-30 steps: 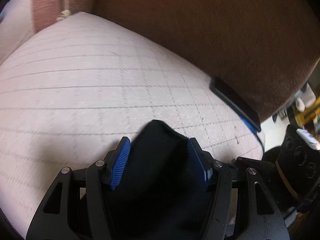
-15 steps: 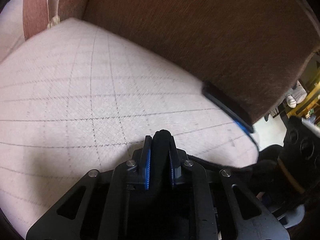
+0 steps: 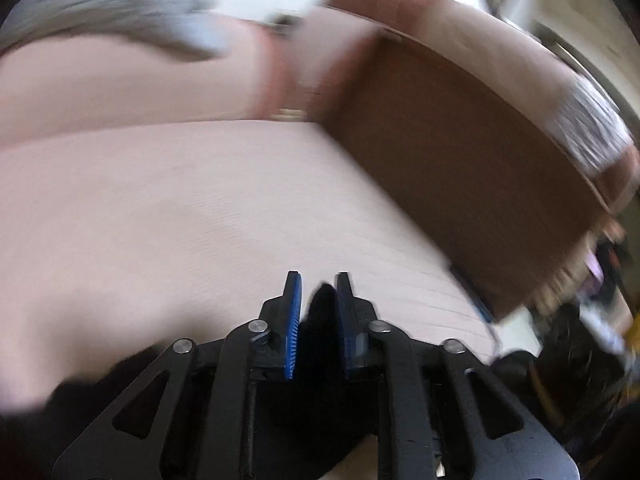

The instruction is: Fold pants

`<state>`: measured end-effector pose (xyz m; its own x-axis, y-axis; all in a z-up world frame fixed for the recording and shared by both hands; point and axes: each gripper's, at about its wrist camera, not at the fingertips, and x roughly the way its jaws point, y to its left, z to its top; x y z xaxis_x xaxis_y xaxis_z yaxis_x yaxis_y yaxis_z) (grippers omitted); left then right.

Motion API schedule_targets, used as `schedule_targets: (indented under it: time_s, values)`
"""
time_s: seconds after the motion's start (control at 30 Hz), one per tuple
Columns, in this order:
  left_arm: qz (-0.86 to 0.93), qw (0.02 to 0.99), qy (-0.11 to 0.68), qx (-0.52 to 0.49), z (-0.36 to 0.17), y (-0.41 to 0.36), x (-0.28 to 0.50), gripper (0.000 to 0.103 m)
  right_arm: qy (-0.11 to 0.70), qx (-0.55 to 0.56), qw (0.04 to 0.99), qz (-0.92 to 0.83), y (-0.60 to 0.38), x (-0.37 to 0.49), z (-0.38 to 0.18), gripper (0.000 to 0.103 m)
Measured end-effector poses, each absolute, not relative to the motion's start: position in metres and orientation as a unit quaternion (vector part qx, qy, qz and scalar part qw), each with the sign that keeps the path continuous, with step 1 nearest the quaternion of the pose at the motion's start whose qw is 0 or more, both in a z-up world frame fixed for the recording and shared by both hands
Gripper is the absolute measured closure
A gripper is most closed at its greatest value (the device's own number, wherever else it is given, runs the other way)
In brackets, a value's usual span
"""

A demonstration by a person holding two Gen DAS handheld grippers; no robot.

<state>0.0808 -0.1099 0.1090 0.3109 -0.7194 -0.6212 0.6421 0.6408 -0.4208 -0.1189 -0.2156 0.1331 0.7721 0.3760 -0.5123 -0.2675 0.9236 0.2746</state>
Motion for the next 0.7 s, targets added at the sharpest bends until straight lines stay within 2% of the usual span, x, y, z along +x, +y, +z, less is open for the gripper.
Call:
schedule_targets:
  time_s: [0.03, 0.1, 0.17, 0.33, 0.43, 0.67, 0.7]
  values:
    - [-0.402, 0.814, 0.416, -0.056, 0.104, -0.093, 0.082, 0.059, 0.298, 0.085, 0.934, 0.176, -0.204, -0.114, 0.121, 0.092]
    - [-0.359, 0.827, 0.427, -0.07, 0.093, -0.061, 0.08, 0.048, 0.348, 0.084, 0.914, 0.194, -0.177, -0.092, 0.089, 0.068]
    - [-0.333, 0.834, 0.433, -0.075, 0.086, -0.037, 0.073, 0.048, 0.416, 0.093, 0.876, 0.225, -0.157, -0.083, 0.065, 0.063]
    - [-0.306, 0.836, 0.445, -0.092, 0.075, -0.014, 0.052, 0.046, 0.36, 0.097, 0.896, 0.242, -0.179, -0.115, 0.103, 0.058]
    - [-0.306, 0.828, 0.463, -0.081, 0.06, -0.033, 0.033, 0.046, 0.326, 0.113, 0.918, 0.195, -0.221, -0.122, 0.12, 0.049]
    - [-0.295, 0.816, 0.494, -0.053, 0.027, -0.081, 0.025, 0.046, 0.355, 0.124, 0.913, 0.155, -0.25, -0.108, 0.1, 0.049]
    - [-0.294, 0.818, 0.492, -0.048, 0.028, -0.086, 0.025, 0.058, 0.353, 0.113, 0.916, 0.151, -0.248, -0.107, 0.099, 0.049]
